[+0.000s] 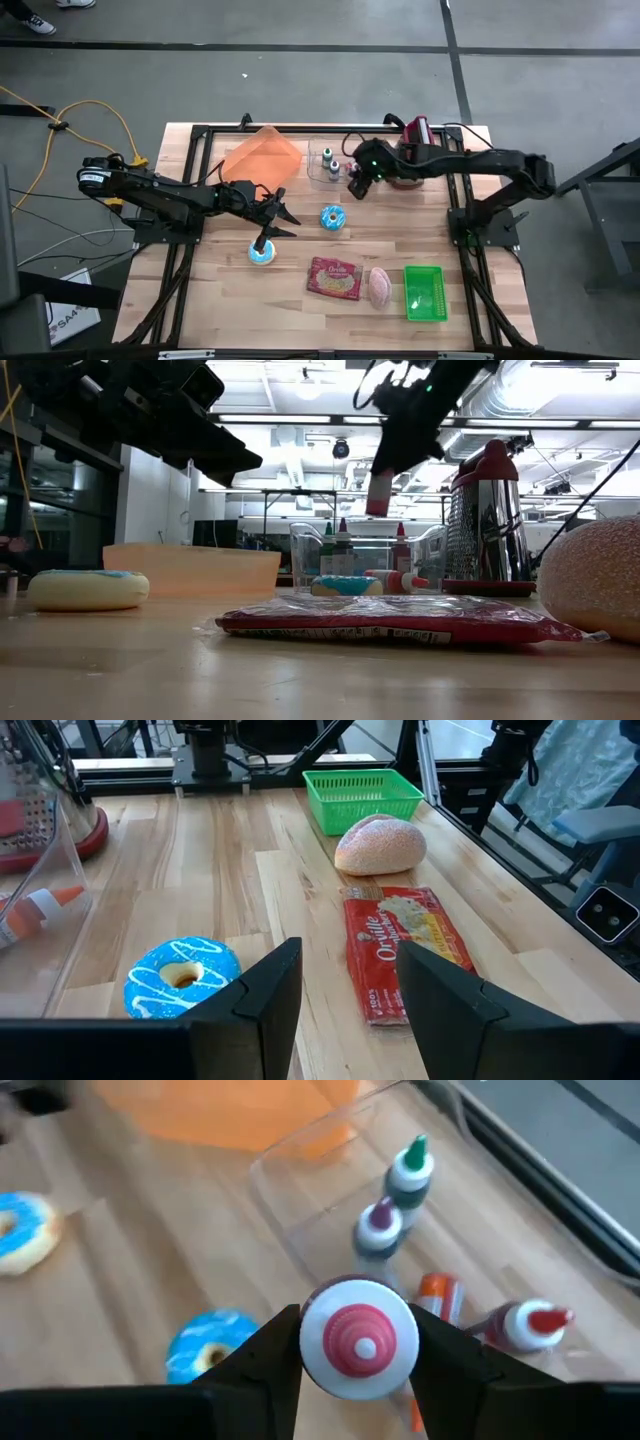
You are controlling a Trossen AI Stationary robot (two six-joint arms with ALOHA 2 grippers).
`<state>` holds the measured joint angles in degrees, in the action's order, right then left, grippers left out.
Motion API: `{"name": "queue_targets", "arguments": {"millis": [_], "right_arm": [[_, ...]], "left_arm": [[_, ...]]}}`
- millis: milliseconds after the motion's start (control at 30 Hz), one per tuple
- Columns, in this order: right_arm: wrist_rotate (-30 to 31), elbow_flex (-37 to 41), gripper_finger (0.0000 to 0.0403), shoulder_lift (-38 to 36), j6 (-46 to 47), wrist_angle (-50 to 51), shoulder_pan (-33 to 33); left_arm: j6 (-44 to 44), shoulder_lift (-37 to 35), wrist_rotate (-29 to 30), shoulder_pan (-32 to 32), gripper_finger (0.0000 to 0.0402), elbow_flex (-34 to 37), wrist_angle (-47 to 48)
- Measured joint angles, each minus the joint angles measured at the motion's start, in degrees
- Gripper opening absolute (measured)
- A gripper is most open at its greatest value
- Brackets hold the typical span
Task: Pick & Place Food Item
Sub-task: Put the left red food coloring bottle into the transparent bin
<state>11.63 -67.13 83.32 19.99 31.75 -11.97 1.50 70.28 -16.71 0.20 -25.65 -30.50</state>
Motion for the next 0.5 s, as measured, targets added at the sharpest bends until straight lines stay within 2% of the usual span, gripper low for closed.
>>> {"name": "queue_targets", "arguments": {"millis": [500], "right_arm": [[-2.4, 0.0, 0.0142, 9.8, -2.3, -7.5, -7.9]], "left_arm": [[0.0, 0.0, 0.0, 0.0, 0.0158, 0.0, 0.0]]}}
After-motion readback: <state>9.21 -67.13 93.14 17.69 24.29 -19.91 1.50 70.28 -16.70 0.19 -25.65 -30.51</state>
